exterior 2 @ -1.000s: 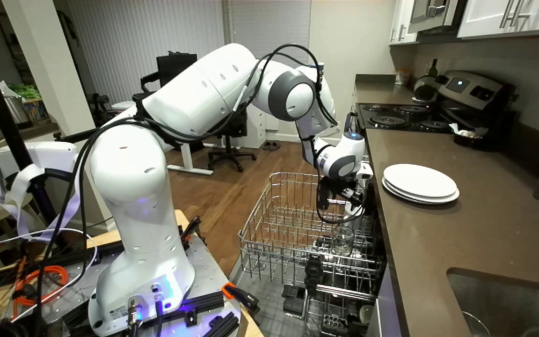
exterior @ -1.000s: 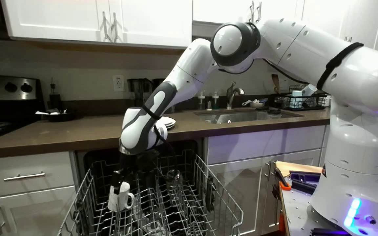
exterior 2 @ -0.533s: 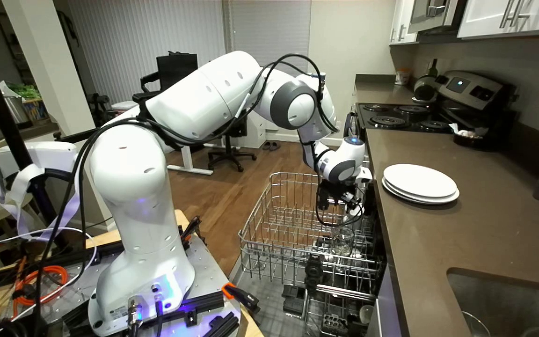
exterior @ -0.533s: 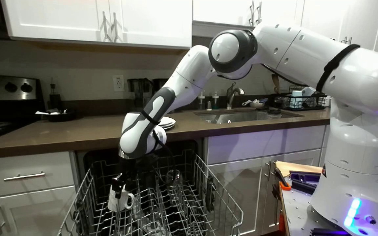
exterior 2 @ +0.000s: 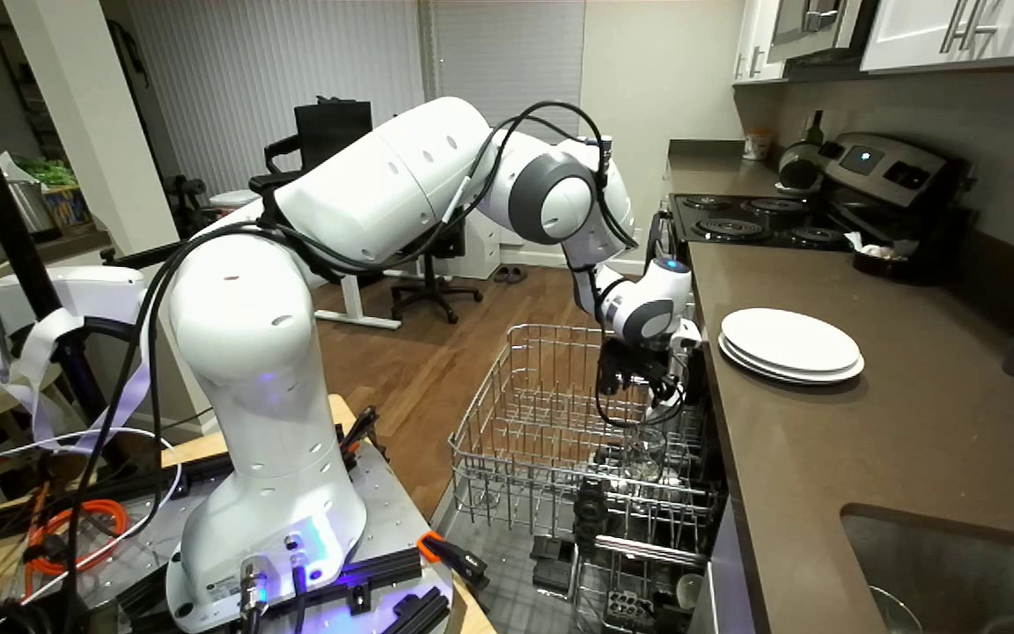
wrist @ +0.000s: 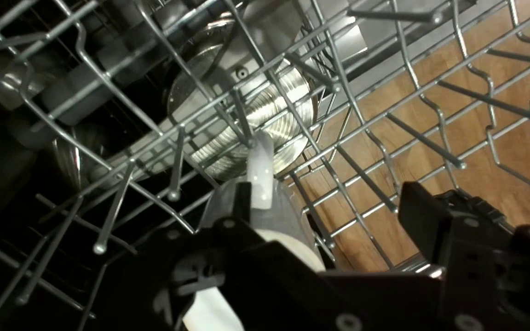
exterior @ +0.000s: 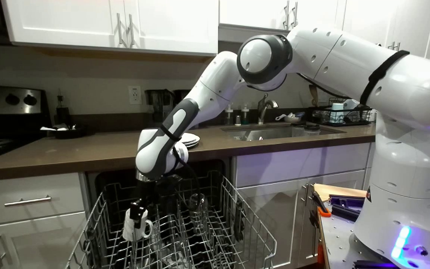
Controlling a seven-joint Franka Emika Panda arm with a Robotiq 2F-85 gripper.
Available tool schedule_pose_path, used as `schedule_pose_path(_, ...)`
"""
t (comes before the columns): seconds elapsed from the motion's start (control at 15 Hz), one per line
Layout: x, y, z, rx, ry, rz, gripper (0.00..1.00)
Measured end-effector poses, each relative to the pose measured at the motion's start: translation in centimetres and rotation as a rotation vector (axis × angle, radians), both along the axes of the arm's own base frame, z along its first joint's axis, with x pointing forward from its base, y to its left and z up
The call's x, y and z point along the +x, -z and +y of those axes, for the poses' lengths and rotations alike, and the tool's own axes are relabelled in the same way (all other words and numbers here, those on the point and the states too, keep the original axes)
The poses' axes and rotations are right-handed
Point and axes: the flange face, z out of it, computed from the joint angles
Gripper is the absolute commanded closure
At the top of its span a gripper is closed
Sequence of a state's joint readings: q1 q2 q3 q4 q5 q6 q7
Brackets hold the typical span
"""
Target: Move the white cup in the dishwasher to the corner closest to you
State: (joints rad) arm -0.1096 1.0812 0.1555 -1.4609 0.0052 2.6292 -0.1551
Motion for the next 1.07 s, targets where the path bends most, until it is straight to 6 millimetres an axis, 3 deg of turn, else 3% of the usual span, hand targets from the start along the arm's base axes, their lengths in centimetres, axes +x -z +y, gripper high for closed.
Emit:
schedule_pose_path(0.07, -0.1, 0.1, -0.1, -0.002, -0.001, 0.014, 0.32)
schedule_pose_path(0.27, -0.2, 0.3, -0.5, -0.008, -0.001, 0.037, 0.36)
schedule_pose_path(0.4, -0.2, 0.5, -0.7, -0.014, 0.000, 0.040, 0.31)
schedule_pose_path(0.67, 0.0, 1.0, -1.5, -0.026, 0.007, 0.037, 0.30)
schedule_pose_path(0.87, 0.3, 1.0, -1.4, -0.027, 0.006, 0.032, 0.42)
schedule_pose_path(0.93, 0.4, 1.1, -1.4, -0.027, 0.007, 0.029, 0.52)
schedule_pose_path(1.07, 0.6, 1.3, -1.7, -0.031, 0.010, 0.026, 0.55)
